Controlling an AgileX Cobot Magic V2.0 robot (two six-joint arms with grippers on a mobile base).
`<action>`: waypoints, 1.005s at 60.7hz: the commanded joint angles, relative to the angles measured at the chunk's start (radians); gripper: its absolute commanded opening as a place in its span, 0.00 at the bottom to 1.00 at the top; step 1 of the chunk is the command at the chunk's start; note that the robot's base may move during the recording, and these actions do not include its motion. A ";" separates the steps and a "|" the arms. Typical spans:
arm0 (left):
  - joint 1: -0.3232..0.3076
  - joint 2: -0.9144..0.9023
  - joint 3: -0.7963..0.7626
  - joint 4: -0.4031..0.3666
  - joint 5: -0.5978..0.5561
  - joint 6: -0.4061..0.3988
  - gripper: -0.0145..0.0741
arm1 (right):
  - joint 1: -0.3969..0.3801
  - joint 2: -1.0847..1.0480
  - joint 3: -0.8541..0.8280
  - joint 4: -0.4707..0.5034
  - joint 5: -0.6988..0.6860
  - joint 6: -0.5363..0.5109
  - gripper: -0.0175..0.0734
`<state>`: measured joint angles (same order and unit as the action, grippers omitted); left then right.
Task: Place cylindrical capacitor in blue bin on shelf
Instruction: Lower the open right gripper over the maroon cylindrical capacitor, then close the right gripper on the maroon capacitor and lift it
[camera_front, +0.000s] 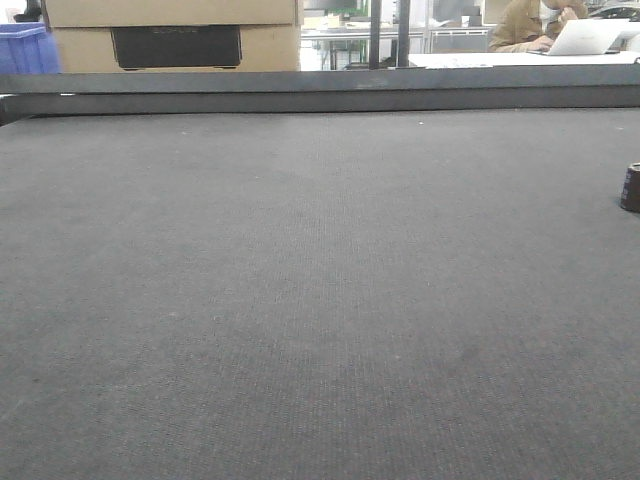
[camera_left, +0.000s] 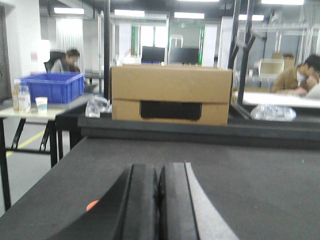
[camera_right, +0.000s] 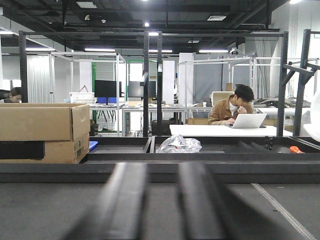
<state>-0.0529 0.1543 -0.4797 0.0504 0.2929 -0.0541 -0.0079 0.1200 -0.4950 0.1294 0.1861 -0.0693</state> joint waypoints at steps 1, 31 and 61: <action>0.002 0.095 -0.105 0.009 0.074 0.001 0.36 | -0.003 0.108 -0.086 0.007 0.022 0.000 0.56; -0.015 0.364 -0.233 -0.022 0.120 0.001 0.85 | -0.003 0.620 -0.076 -0.041 -0.118 0.000 0.82; -0.014 0.362 -0.233 -0.022 0.120 0.001 0.85 | -0.003 1.264 0.135 -0.037 -0.990 -0.011 0.82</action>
<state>-0.0616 0.5166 -0.7039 0.0349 0.4272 -0.0541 -0.0079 1.2838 -0.3631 0.0971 -0.5989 -0.0712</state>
